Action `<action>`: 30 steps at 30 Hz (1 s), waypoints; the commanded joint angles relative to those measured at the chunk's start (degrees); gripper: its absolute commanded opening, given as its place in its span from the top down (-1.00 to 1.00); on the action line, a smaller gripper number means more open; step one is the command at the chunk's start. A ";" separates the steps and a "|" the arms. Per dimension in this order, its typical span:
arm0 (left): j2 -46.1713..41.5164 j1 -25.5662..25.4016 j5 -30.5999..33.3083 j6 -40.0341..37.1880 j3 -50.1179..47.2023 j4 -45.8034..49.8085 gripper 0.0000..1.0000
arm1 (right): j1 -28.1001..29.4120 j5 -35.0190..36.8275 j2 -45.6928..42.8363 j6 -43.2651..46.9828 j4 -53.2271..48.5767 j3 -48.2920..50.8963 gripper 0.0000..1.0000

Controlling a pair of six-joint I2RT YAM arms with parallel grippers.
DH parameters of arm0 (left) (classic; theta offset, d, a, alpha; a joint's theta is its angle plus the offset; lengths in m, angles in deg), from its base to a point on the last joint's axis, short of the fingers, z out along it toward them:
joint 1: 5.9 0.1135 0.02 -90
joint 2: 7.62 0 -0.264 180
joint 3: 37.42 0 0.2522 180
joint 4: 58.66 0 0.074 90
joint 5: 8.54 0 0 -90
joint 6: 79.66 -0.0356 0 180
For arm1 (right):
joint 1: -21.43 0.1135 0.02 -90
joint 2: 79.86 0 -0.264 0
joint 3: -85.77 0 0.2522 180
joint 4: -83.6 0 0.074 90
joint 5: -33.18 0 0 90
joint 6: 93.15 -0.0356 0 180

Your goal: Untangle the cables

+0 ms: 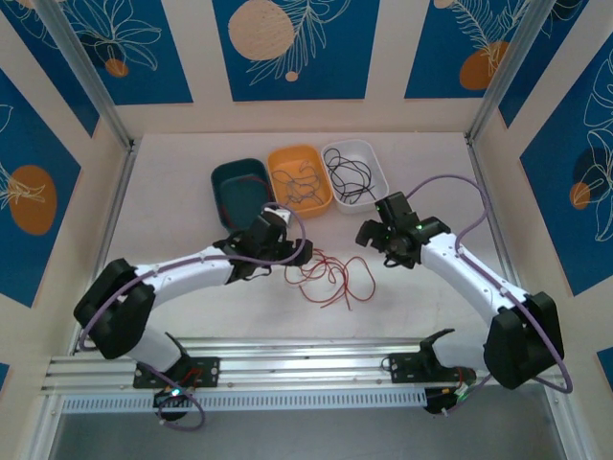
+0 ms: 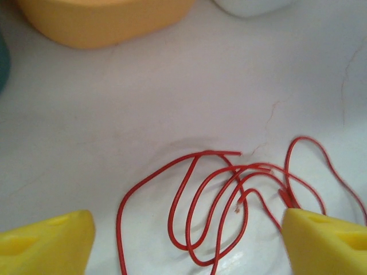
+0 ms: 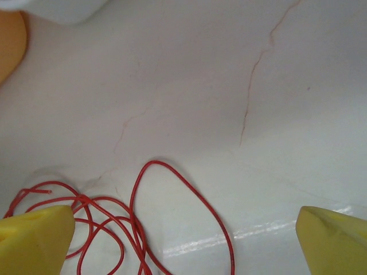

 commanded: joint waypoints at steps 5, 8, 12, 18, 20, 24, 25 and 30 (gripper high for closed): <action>4.72 -0.69 -1.36 2.43 -0.55 -3.59 -0.05 | 4.90 0.23 4.80 -3.10 -0.87 -1.27 -0.98; 6.15 -0.66 -1.18 2.46 -0.29 -3.62 0.09 | 6.88 -0.91 6.66 -3.66 -0.10 -1.36 -0.98; 8.41 -0.70 -1.57 2.72 0.24 -3.80 0.26 | 9.24 -3.36 9.10 -3.96 1.50 -1.54 -0.99; 10.90 -0.70 -1.98 3.89 0.47 -5.09 0.29 | 11.50 -5.56 12.05 -4.58 2.19 -2.50 -0.82; 11.42 -0.64 -2.13 3.81 0.85 -5.17 0.32 | 11.83 -6.52 12.84 -4.84 2.73 -2.49 -0.73; 12.57 -0.69 -2.59 3.94 1.38 -5.34 0.39 | 11.96 -9.60 14.76 -5.06 4.50 -2.16 -0.58; 12.73 -0.64 -2.60 4.04 1.42 -5.37 0.40 | 12.07 -10.08 15.20 -5.13 4.74 -2.22 -0.55; 12.71 -0.68 -2.24 4.29 1.54 -5.39 0.57 | 12.26 -11.13 17.49 -5.43 5.49 -2.59 -0.33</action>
